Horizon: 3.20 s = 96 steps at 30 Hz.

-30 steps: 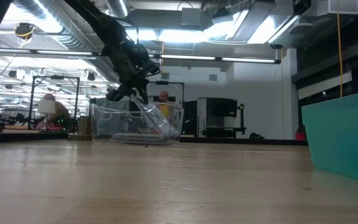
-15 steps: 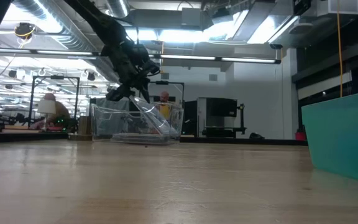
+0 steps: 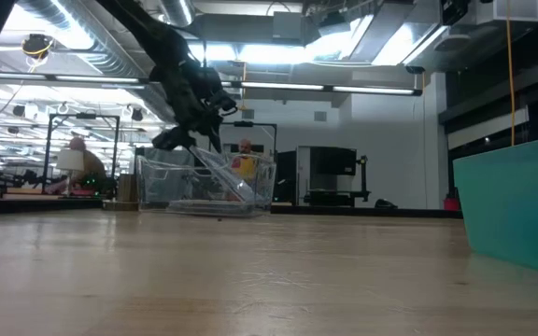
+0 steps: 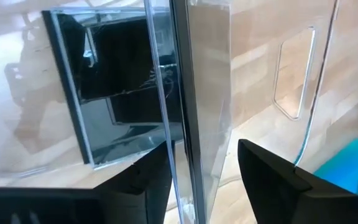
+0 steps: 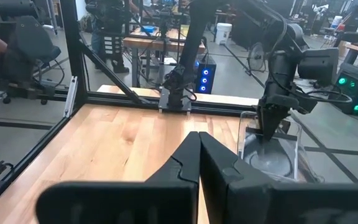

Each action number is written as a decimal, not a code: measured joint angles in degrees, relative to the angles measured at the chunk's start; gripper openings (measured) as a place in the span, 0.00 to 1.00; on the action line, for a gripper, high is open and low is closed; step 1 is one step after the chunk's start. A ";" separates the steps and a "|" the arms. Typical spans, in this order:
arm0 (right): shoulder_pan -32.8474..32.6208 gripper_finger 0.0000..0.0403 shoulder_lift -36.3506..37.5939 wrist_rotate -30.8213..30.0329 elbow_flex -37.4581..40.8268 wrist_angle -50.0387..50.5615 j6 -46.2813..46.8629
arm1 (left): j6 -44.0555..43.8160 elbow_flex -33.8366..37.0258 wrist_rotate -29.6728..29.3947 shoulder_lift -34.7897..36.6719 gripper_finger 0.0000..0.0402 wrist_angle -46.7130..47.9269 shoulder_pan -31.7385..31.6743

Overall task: Pick & place jewel cases by type
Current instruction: Put the black cd case into the transparent bin, then return to Home Position

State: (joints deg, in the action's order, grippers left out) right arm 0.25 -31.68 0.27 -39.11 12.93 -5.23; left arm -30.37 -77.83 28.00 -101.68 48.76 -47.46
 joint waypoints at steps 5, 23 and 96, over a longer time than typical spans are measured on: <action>0.00 0.02 0.00 0.00 0.00 1.27 0.00 | -0.39 -0.01 -3.74 2.14 0.45 1.20 -0.20; 0.00 0.02 0.00 -0.04 0.00 2.09 -1.40 | -5.40 0.01 -7.15 19.08 0.47 4.90 -0.93; 0.63 0.02 0.50 -14.29 0.00 2.71 -0.15 | 14.43 72.67 -31.37 98.99 0.01 -38.06 44.05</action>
State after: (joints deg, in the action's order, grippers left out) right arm 0.89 -31.18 -14.02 -39.11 15.64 -5.38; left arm -15.94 -5.16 -3.36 -2.69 10.69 -3.42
